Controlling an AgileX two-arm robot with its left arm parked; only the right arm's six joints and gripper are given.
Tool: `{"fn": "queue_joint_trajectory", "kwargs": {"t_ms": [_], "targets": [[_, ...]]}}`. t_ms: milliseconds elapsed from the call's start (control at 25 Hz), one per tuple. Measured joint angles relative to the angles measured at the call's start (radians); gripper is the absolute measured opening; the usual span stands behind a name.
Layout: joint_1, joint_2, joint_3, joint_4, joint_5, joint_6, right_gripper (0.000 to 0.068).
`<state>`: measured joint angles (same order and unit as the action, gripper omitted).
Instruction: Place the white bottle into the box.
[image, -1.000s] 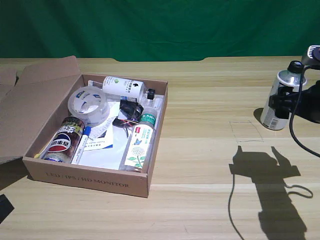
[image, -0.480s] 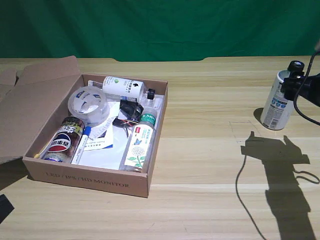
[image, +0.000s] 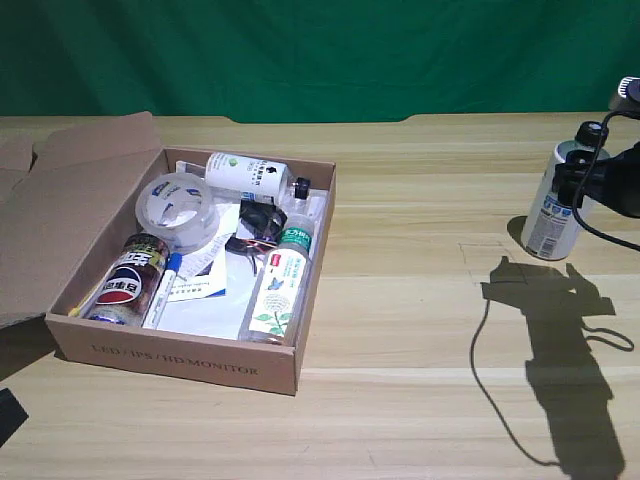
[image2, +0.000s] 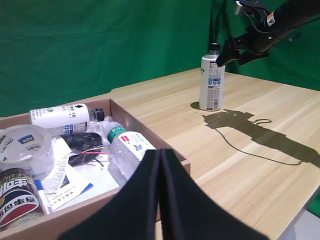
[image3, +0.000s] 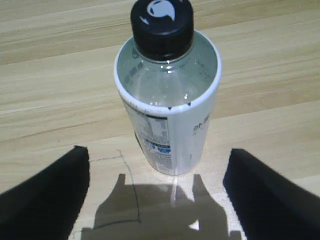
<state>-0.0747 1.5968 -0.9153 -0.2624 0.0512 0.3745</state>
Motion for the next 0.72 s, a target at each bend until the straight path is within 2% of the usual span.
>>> {"fn": "queue_joint_trajectory", "kwargs": {"t_ms": [720], "targets": [[0.000,0.189,-0.134,-0.002,-0.002,0.000,0.0666]]}}
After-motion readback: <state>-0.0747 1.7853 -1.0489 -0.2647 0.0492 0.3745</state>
